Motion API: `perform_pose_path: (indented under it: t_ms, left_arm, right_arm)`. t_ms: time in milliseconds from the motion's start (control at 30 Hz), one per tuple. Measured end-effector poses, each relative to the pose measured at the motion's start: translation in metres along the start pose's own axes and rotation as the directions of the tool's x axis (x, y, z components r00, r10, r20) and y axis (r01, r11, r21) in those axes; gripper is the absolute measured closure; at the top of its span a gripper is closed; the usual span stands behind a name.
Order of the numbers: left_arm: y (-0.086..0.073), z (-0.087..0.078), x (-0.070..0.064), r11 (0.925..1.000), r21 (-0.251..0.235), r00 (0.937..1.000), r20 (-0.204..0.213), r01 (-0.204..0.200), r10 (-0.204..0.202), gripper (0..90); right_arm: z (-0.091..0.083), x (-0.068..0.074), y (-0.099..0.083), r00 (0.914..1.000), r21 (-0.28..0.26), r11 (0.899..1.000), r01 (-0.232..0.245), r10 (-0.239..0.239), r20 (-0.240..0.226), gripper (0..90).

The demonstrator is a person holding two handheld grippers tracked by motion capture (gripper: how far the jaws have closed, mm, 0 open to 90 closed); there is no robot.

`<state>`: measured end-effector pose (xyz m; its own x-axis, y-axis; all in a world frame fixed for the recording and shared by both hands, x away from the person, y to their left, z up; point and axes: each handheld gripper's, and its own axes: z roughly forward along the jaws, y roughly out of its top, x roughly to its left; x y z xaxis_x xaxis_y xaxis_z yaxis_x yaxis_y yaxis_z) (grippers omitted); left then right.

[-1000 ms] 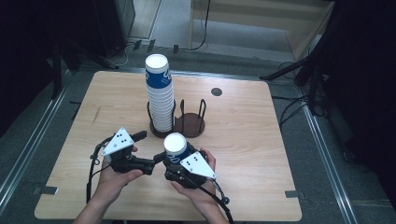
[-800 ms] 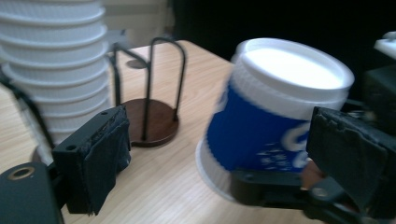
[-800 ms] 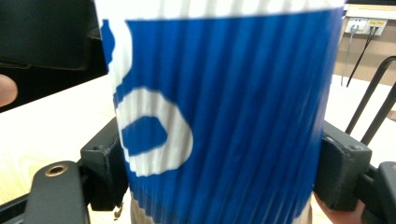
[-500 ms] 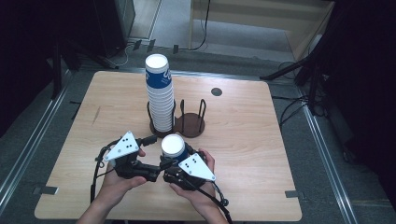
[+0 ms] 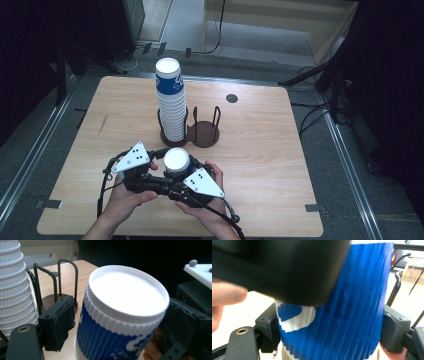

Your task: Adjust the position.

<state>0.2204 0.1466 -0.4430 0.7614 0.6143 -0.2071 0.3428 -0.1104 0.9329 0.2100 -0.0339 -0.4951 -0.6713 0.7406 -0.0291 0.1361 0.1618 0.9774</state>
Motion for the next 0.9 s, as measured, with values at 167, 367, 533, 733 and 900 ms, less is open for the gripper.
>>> perform_pose_path:
  t_ms: [167, 367, 533, 733, 900]
  left_arm:
    - [-0.001, 0.005, -0.003, 0.9995, 0.026, 0.9997, -0.017, -0.017, 0.018, 17.0]
    - [-0.001, 0.003, -0.003, 0.9995, 0.017, 0.9992, -0.028, -0.028, 0.028, 26.5]
    - [0.0, 0.0, -0.003, 0.9997, 0.002, 0.9997, -0.001, -0.024, 0.024, 27.3]
    - [0.002, -0.004, 0.003, 0.9998, -0.016, 0.9997, -0.023, 0.011, -0.011, 27.5]
    - [0.003, -0.007, 0.006, 0.9985, -0.038, 0.9987, -0.03, 0.039, -0.04, 27.6]
  right_arm:
    - [0.0, 0.001, -0.002, 0.9999, 0.001, 1.0, 0.013, -0.013, -0.005, 19.7]
    - [0.0, 0.002, -0.002, 0.9996, 0.011, 1.0, 0.026, -0.026, 0.01, 17.6]
    - [0.0, 0.001, -0.001, 0.9999, 0.021, 1.0, -0.003, 0.003, 0.012, 11.0]
    - [-0.001, 0.001, -0.001, 0.9988, 0.026, 1.0, 0.006, -0.007, 0.048, 0.9]
    - [0.001, 0.003, -0.003, 0.9979, 0.037, 0.999, 0.024, -0.026, 0.06, 0.3]
